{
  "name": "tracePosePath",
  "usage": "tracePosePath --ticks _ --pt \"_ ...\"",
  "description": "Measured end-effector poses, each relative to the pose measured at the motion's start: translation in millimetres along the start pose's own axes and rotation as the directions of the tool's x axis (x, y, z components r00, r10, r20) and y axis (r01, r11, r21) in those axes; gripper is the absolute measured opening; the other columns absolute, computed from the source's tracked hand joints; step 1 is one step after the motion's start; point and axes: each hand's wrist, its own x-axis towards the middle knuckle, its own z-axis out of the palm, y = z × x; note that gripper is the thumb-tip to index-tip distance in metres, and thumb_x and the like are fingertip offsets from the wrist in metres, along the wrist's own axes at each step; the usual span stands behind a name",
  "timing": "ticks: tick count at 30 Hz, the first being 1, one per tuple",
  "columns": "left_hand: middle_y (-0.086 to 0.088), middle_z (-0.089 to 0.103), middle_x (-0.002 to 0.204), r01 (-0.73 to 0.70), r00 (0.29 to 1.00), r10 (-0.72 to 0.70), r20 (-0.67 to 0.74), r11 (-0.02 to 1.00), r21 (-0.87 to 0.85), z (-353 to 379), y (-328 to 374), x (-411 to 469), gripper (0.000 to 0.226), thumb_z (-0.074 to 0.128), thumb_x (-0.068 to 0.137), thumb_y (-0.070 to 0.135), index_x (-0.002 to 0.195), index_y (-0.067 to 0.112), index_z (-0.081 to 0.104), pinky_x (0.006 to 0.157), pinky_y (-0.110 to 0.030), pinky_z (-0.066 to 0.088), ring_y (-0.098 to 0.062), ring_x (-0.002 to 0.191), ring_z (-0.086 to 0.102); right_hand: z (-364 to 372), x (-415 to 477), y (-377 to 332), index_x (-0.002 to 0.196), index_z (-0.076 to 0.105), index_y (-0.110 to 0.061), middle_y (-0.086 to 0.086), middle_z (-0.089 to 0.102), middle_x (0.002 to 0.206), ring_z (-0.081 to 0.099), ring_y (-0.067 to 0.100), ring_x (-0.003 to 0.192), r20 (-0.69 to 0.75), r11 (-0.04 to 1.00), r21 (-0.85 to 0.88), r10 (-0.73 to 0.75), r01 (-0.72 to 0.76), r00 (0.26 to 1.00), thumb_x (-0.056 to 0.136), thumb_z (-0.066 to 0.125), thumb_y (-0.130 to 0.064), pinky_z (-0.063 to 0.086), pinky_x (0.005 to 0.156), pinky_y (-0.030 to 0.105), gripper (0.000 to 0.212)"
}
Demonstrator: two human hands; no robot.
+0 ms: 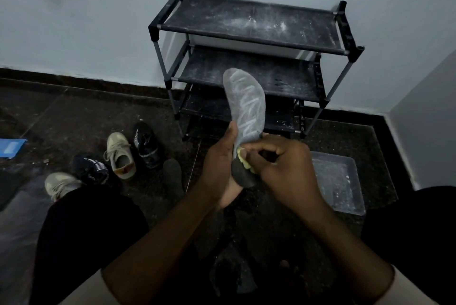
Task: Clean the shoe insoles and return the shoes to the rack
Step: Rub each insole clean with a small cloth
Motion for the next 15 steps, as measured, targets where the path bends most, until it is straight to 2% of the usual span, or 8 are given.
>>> tracePosePath --ticks 4,6,8,12,15 --pt "-0.026 0.065 0.125 -0.019 1.0 0.02 -0.005 1.0 0.024 -1.7 3.2 0.3 0.069 0.025 0.107 0.051 0.123 -0.007 0.058 0.108 -0.043 0.048 -0.034 0.13 0.057 3.4 -9.0 -3.7 0.096 0.082 -0.015 -0.01 0.078 0.093 0.072 0.0 0.088 0.107 0.999 0.001 -0.049 0.049 0.993 0.085 0.079 -0.006 0.056 0.085 0.019 0.015" --pt "-0.025 0.064 0.129 0.001 1.0 -0.001 -0.002 1.0 0.024 -1.9 0.3 0.2 0.07 0.027 0.106 0.052 0.131 -0.008 0.054 0.112 -0.045 0.044 -0.033 0.13 0.056 1.0 -5.0 -0.7 0.095 0.082 -0.015 -0.01 0.078 0.093 0.072 -0.001 0.088 0.069 0.999 0.017 -0.028 0.027 0.997 0.085 0.079 -0.004 0.056 0.09 0.023 0.015" --pt "-0.025 0.06 0.136 -0.001 1.0 0.001 -0.005 1.0 0.028 -1.1 -1.4 0.7 0.066 0.029 0.106 0.05 0.138 -0.003 0.052 0.116 -0.047 0.038 -0.033 0.131 0.056 0.2 0.1 0.1 0.095 0.082 -0.014 -0.01 0.078 0.093 0.072 0.0 0.088 0.021 0.999 0.051 -0.015 0.014 1.0 0.085 0.079 -0.004 0.057 0.087 0.024 0.014" --pt "-0.024 0.067 0.121 -0.033 0.999 0.034 -0.023 0.999 0.031 -3.0 1.4 0.3 0.065 0.028 0.107 0.05 0.122 -0.004 0.062 0.107 -0.044 0.047 -0.035 0.128 0.058 5.3 -8.8 -3.9 0.097 0.082 -0.014 -0.007 0.078 0.094 0.073 0.005 0.089 0.11 0.997 0.054 -0.061 0.055 0.992 0.086 0.077 -0.003 0.058 0.085 0.026 0.016" --pt "-0.023 0.066 0.124 -0.026 1.0 0.026 -0.015 0.999 0.024 -3.4 0.4 -0.7 0.065 0.029 0.107 0.049 0.127 -0.005 0.058 0.108 -0.044 0.048 -0.034 0.128 0.058 1.8 -5.7 -1.7 0.095 0.082 -0.014 -0.008 0.078 0.093 0.073 0.006 0.088 0.1 0.997 0.062 -0.048 0.042 0.994 0.085 0.078 -0.003 0.058 0.084 0.028 0.016"
